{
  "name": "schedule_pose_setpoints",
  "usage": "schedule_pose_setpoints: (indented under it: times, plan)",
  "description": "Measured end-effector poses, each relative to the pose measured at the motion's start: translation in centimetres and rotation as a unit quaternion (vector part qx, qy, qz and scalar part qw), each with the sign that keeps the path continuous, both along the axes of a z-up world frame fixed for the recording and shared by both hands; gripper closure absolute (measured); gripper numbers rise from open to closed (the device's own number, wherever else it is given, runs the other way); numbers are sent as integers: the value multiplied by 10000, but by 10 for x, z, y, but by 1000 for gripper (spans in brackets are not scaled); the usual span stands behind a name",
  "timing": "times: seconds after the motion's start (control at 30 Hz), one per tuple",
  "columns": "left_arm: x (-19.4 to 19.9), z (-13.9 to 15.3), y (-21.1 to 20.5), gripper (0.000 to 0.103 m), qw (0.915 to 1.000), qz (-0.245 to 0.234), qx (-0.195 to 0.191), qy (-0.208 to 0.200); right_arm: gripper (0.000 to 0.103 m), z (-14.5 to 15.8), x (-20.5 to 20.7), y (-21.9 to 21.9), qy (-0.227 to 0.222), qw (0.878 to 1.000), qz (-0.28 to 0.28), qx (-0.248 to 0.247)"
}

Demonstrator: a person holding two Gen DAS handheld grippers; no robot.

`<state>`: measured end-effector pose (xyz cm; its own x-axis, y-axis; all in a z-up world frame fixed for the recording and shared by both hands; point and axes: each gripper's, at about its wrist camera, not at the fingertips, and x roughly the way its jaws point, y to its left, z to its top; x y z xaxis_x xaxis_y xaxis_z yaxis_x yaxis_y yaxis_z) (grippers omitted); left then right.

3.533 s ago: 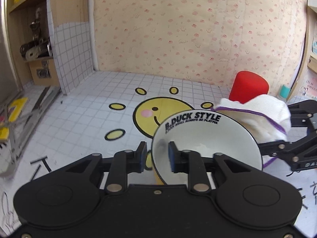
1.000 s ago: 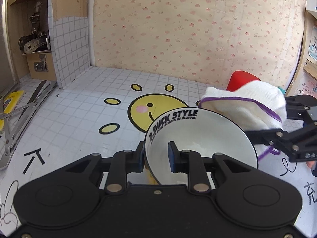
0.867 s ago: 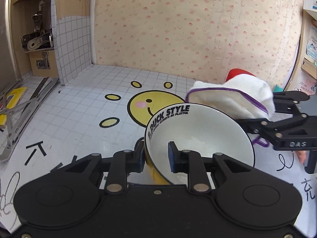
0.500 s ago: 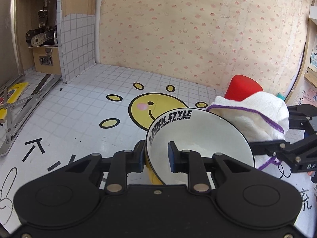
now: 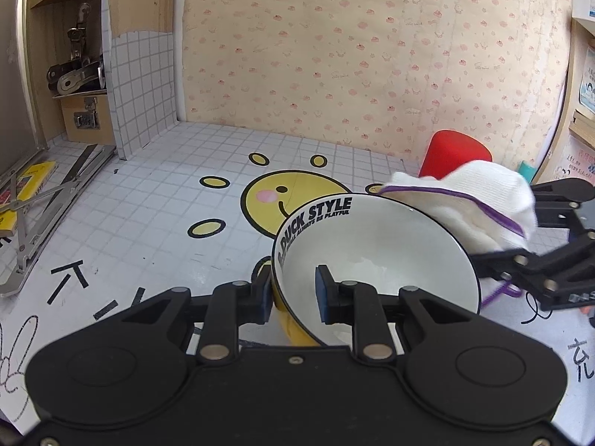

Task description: Clean bowl

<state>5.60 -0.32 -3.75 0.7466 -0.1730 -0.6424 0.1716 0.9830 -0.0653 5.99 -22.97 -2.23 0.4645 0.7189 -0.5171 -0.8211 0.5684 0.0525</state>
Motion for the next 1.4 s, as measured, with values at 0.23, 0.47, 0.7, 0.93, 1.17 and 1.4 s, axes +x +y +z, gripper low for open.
schedule_pose_setpoints:
  times: [0.23, 0.47, 0.7, 0.93, 1.17, 1.4]
  plan:
    - [11, 4, -2, 78, 9998, -130, 162, -72, 64, 6, -5, -5, -114, 9999, -120, -28]
    - [15, 2, -3, 78, 9996, -250, 93, -111, 64, 3, 2, -7, -186, 9989, -436, 35]
    - [4, -6, -7, 78, 9999, -106, 73, -36, 64, 3, 10, -2, -385, 9961, -724, 321]
    - [-8, -3, -9, 78, 10000, -48, -34, 41, 64, -2, 20, 7, -385, 9949, -840, 414]
    - [-7, 1, -9, 78, 10000, -2, -60, 5, 64, 2, 7, -4, -227, 9991, -356, 51]
    - [-8, 2, -11, 78, 10000, -2, -20, -25, 64, 13, 5, -15, -517, 9960, -672, 290]
